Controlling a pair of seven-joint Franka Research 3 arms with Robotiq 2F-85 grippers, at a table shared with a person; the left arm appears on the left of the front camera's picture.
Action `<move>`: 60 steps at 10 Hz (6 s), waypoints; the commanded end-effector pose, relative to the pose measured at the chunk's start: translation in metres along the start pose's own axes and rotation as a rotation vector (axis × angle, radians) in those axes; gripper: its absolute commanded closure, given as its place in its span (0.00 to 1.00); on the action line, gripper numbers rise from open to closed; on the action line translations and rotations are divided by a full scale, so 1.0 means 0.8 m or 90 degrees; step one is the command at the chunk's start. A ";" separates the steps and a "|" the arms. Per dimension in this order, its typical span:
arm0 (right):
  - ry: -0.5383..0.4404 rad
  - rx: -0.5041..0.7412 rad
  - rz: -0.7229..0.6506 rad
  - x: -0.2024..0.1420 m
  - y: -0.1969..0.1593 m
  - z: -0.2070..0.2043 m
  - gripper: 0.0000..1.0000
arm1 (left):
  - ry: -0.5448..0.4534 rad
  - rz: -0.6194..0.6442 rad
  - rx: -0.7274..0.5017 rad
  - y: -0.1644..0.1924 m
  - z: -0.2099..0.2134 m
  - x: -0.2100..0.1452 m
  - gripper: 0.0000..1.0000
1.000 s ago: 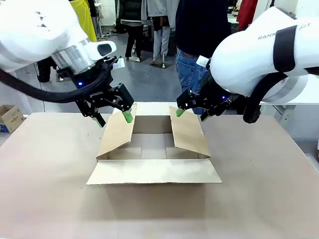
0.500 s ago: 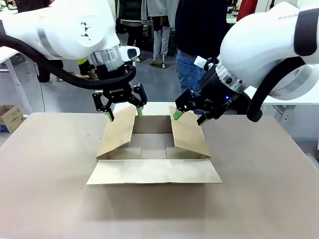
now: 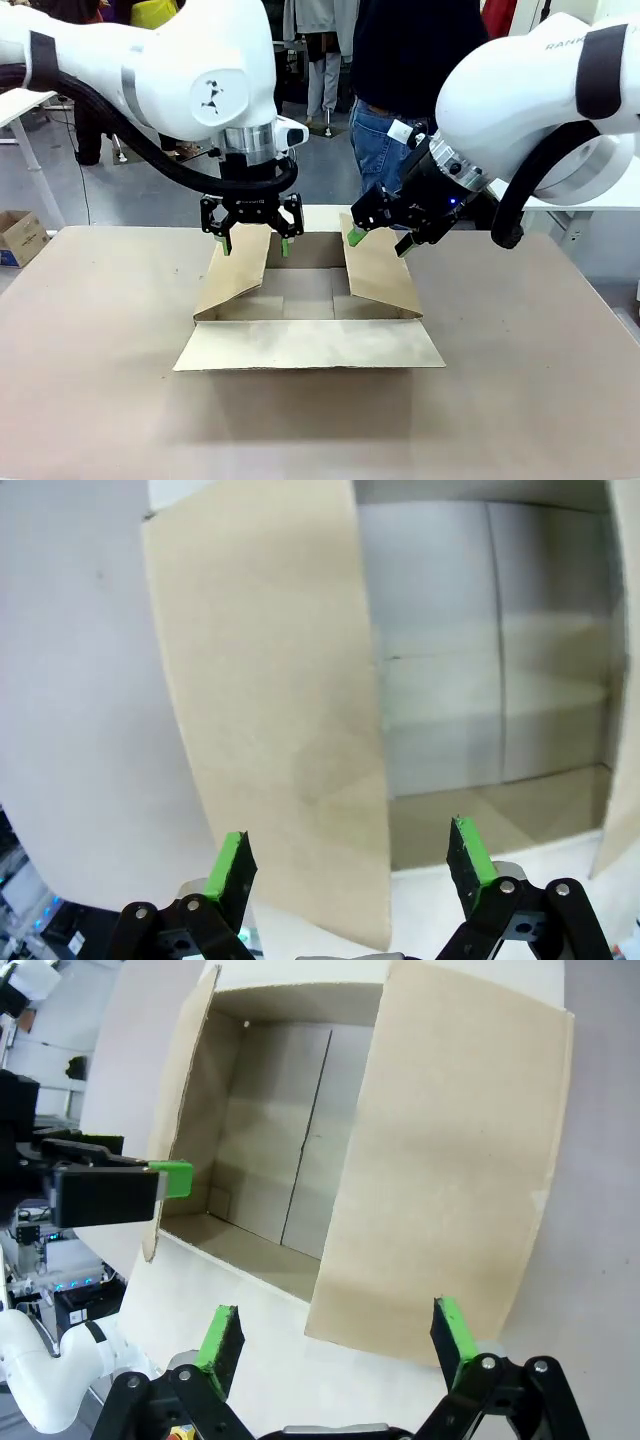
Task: Pack the gift set into the box.
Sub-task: Place both hands on the side flaps of the Package Box and spread them outward, then lift both hands away from the flaps of the Package Box.
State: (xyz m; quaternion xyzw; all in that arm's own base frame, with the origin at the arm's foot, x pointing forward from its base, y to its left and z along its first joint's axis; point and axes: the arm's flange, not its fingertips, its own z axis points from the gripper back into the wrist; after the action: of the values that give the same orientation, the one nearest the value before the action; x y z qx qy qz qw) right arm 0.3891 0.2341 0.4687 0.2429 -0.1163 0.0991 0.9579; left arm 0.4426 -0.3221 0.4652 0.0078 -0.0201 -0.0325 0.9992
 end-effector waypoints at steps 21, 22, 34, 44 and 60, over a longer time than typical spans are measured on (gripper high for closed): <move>-0.010 -0.010 0.002 0.004 0.001 0.001 0.00 | -0.009 0.224 -0.105 0.238 -0.017 0.004 0.00; -0.010 -0.010 0.002 0.004 0.001 0.001 0.00 | 0.011 0.207 -0.171 0.261 -0.027 0.001 0.00; 0.093 -0.439 -0.127 0.077 0.137 -0.101 0.00 | -0.015 0.237 -0.045 0.217 -0.015 0.022 0.00; 0.033 -0.564 -0.238 0.085 0.056 -0.111 0.00 | -0.015 0.237 -0.045 0.217 -0.015 0.022 0.00; -0.023 -0.470 -0.347 0.058 -0.034 0.027 0.00 | -0.015 0.237 -0.045 0.217 -0.015 0.022 0.00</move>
State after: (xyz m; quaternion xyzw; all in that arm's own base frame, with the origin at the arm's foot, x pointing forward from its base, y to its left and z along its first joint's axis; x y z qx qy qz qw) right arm 0.4319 0.2054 0.4860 -0.0796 -0.0849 -0.2029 0.9722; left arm 0.4710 -0.1503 0.4535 -0.0398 -0.0325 0.1476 0.9877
